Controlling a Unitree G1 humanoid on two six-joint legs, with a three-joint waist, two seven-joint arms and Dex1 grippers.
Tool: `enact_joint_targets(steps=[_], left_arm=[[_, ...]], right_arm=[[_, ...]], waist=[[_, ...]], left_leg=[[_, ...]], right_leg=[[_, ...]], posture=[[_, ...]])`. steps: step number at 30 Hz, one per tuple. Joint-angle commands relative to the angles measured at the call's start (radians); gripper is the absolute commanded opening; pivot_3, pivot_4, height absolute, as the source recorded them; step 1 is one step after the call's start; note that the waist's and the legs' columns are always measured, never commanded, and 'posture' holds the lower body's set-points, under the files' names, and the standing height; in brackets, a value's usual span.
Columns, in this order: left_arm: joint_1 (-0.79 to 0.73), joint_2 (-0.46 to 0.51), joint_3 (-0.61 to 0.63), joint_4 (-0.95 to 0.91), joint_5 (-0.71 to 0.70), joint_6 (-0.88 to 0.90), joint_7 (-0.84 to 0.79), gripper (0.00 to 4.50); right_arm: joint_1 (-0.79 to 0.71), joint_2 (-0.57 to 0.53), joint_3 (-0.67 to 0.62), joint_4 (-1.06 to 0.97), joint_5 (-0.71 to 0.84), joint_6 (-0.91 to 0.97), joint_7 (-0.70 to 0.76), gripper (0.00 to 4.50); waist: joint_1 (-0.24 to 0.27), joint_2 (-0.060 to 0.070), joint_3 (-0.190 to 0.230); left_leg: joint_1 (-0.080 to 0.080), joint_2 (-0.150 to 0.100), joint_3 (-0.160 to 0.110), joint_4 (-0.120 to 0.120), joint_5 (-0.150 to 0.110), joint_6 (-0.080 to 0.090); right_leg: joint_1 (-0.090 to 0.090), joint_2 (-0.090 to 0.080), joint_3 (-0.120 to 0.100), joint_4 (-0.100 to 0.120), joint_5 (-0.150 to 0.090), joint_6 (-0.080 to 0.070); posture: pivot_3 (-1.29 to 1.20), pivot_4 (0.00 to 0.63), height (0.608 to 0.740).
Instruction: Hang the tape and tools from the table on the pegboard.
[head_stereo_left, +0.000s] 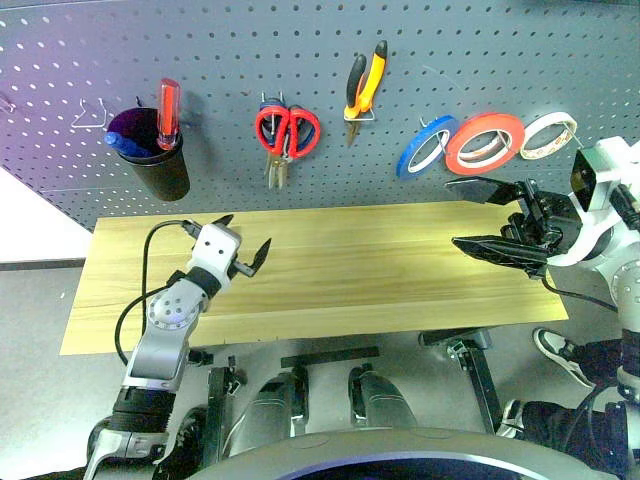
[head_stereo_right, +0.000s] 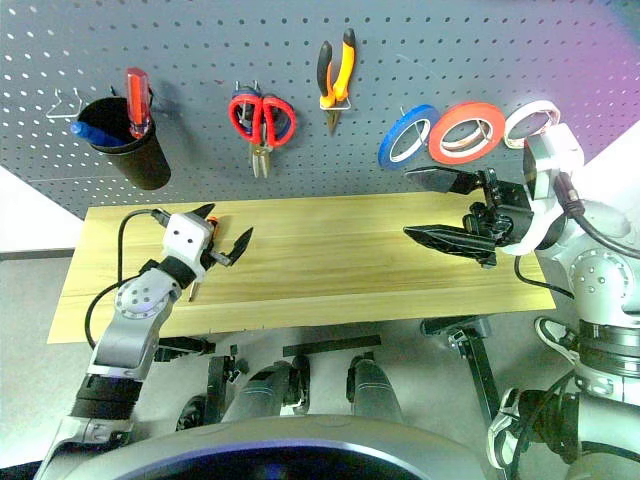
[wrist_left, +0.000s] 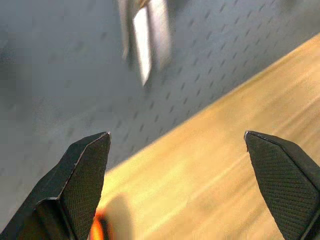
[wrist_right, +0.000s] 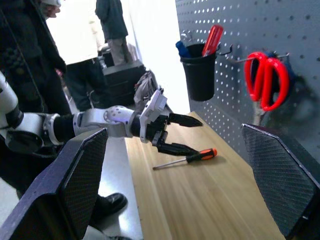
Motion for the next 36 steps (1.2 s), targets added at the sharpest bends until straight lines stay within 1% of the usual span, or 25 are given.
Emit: enact_joint_targets(steps=[1, 5, 8, 10, 12, 17, 21, 25, 26, 30, 33, 35, 36], left_arm=[[0.006, 0.006, 0.064, 0.012, -0.013, 0.027, 0.040, 4.47], [-0.038, -0.008, 0.105, 0.115, -0.038, 0.076, 0.074, 4.47], [-0.069, 0.007, 0.105, 0.192, -0.013, 0.088, 0.101, 4.47], [-0.087, -0.011, 0.135, 0.219, -0.055, 0.129, 0.111, 4.47], [-0.106, -0.022, 0.145, 0.245, -0.062, 0.134, 0.128, 4.47], [-0.180, -0.046, 0.147, 0.336, -0.068, 0.147, 0.152, 4.47], [-0.238, -0.055, 0.144, 0.393, -0.062, 0.212, 0.182, 4.47], [-0.268, -0.061, 0.148, 0.392, -0.067, 0.321, 0.215, 4.47], [-0.272, -0.066, 0.158, 0.373, -0.084, 0.353, 0.216, 4.47], [-0.280, -0.067, 0.153, 0.296, -0.079, 0.533, 0.265, 4.47], [-0.278, -0.068, 0.147, 0.231, -0.078, 0.620, 0.278, 4.47], [-0.285, -0.081, 0.160, 0.217, -0.086, 0.698, 0.302, 4.47], [-0.289, -0.079, 0.151, 0.214, -0.080, 0.705, 0.300, 4.47]], right_arm=[[-0.005, -0.040, -0.008, -0.014, -0.035, -0.042, 0.034, 4.50], [-0.015, -0.058, -0.006, -0.003, -0.057, -0.063, 0.064, 4.50], [-0.020, -0.071, -0.010, 0.009, -0.075, -0.072, 0.077, 4.50], [-0.020, -0.075, -0.011, 0.007, -0.071, -0.069, 0.079, 4.50], [-0.015, -0.075, -0.011, -0.001, -0.067, -0.064, 0.077, 4.50], [-0.003, -0.072, -0.008, -0.027, -0.068, -0.060, 0.060, 4.50], [-0.004, -0.079, -0.004, -0.039, -0.067, -0.050, 0.051, 4.50], [0.000, -0.082, -0.006, -0.048, -0.067, -0.043, 0.043, 4.50], [0.002, -0.083, -0.007, -0.049, -0.066, -0.040, 0.042, 4.50], [0.001, -0.081, -0.005, -0.041, -0.076, -0.042, 0.038, 4.50], [-0.001, -0.079, -0.004, -0.038, -0.081, -0.043, 0.037, 4.50], [-0.003, -0.076, -0.004, -0.039, -0.084, -0.044, 0.033, 4.50], [-0.003, -0.075, -0.002, -0.042, -0.086, -0.045, 0.031, 4.50]], waist=[[0.000, 0.000, 0.000], [0.001, 0.001, -0.001], [0.000, 0.001, -0.001], [-0.001, 0.000, -0.001], [-0.001, 0.000, -0.001], [0.000, 0.000, -0.001], [-0.002, 0.000, -0.001], [-0.003, 0.000, -0.001], [-0.004, 0.000, -0.001], [-0.003, 0.000, -0.001], [-0.001, 0.000, -0.001], [0.000, 0.000, -0.001], [0.000, 0.000, -0.001]], left_leg=[[0.000, 0.000, 0.000, 0.000, 0.000, 0.000], [0.000, 0.000, 0.000, 0.000, 0.000, 0.000], [0.000, 0.000, 0.000, 0.001, 0.000, 0.000], [0.000, 0.000, 0.001, 0.001, 0.000, 0.000], [0.000, 0.000, 0.001, 0.001, -0.001, 0.001], [0.000, 0.000, 0.002, 0.001, -0.001, 0.001], [0.000, 0.000, 0.003, 0.001, -0.001, 0.001], [0.000, 0.000, 0.004, 0.001, -0.001, 0.002], [0.000, 0.000, 0.004, 0.001, -0.001, 0.002], [0.000, 0.000, 0.005, 0.001, -0.001, 0.002], [0.000, 0.000, 0.005, 0.001, -0.001, 0.002], [0.000, 0.000, 0.005, 0.001, -0.001, 0.002], [0.000, 0.000, 0.005, 0.001, -0.001, 0.002]], right_leg=[[0.000, 0.000, 0.000, 0.000, 0.000, 0.000], [0.000, 0.000, 0.000, 0.000, 0.000, 0.000], [-0.001, 0.000, 0.000, 0.000, 0.000, 0.000], [0.000, 0.000, 0.000, 0.000, 0.000, 0.000], [0.000, 0.000, 0.000, 0.000, 0.000, 0.000], [0.000, -0.001, 0.000, 0.000, 0.000, 0.000], [0.000, -0.002, 0.000, 0.000, 0.001, 0.001], [-0.001, -0.002, 0.000, 0.000, 0.001, 0.001], [-0.001, -0.002, 0.000, 0.000, 0.001, 0.001], [-0.001, -0.003, 0.000, 0.000, 0.001, 0.001], [-0.001, -0.003, 0.000, 0.000, 0.001, 0.001], [-0.001, -0.003, 0.000, 0.000, 0.001, 0.001], [-0.001, -0.004, 0.000, 0.000, 0.001, 0.001]], posture=[[-0.18, 0.251, 0.739], [-0.18, 0.251, 0.739], [-0.19, 0.257, 0.739], [-0.19, 0.261, 0.739], [-0.20, 0.265, 0.739], [-0.20, 0.273, 0.739], [-0.21, 0.285, 0.739], [-0.21, 0.294, 0.739], [-0.21, 0.296, 0.739], [-0.21, 0.299, 0.739], [-0.20, 0.299, 0.739], [-0.20, 0.299, 0.739], [-0.20, 0.298, 0.739]])
